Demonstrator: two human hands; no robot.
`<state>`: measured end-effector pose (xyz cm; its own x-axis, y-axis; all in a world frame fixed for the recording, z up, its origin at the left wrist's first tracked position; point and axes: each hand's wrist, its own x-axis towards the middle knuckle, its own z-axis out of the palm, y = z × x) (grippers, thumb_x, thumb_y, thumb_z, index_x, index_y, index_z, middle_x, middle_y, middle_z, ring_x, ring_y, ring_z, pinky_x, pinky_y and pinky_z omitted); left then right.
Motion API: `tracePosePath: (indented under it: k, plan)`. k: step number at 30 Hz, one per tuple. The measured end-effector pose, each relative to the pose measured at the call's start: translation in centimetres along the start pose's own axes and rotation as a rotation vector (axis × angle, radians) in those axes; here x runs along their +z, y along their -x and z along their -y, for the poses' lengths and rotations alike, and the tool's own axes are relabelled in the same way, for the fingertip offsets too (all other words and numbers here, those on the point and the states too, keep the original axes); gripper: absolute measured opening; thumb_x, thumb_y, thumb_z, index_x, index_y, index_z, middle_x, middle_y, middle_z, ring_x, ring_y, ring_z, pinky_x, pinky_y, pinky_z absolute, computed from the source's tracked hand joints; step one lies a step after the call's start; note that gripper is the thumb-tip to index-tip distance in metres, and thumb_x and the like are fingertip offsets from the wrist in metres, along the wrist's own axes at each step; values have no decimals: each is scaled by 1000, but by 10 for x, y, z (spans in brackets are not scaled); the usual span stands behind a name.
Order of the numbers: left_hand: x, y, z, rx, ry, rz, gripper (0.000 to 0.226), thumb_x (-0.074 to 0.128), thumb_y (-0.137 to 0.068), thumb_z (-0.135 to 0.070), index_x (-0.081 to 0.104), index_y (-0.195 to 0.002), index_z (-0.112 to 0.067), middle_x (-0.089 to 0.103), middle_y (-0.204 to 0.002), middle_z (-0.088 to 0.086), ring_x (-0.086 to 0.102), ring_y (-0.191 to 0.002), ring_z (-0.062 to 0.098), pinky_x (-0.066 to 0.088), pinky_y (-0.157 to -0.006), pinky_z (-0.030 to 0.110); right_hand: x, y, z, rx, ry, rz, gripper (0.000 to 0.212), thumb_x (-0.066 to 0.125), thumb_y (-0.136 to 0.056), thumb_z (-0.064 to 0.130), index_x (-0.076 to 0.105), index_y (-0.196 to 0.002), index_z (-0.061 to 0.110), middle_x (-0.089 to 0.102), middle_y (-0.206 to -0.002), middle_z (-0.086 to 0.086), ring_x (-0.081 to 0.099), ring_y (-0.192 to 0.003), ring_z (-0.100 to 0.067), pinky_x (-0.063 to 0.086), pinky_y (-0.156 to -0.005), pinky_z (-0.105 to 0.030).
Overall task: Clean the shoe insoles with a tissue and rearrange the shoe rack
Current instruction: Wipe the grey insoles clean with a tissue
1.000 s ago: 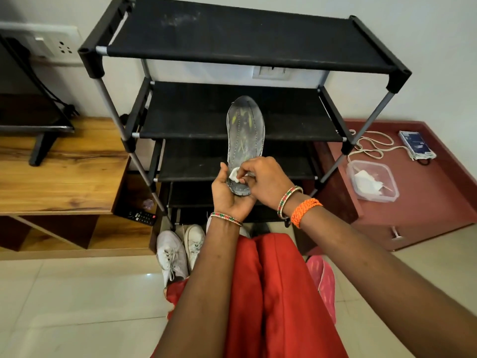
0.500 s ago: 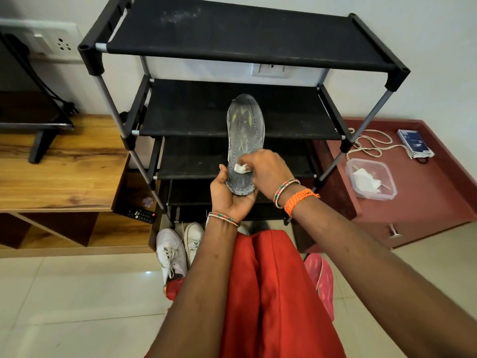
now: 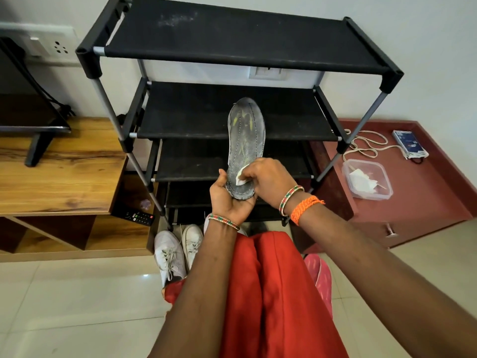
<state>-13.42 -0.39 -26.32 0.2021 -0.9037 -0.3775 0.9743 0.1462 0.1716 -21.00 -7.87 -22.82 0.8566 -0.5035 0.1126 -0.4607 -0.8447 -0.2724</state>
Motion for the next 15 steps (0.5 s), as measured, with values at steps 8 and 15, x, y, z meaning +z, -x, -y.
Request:
tracePosePath:
  k: [8, 15]
  plan:
    - [0, -4, 2, 4, -16, -8, 54, 28, -98, -44, 54, -119, -2, 60, -113, 14, 56, -108, 26, 42, -101, 36, -3, 4, -8, -15, -5, 6, 30, 59, -74, -2, 73, -91, 19, 70, -91, -5, 65, -89, -25, 53, -77, -40]
    - [-1, 1, -3, 3, -52, -13, 56, 28, -98, -46, 56, -113, 0, 61, -109, 14, 57, -104, 26, 44, -98, 35, -2, 19, 5, -140, -130, 47, 28, 59, -69, -4, 74, -85, 13, 71, -86, -6, 66, -85, -25, 54, -75, -42]
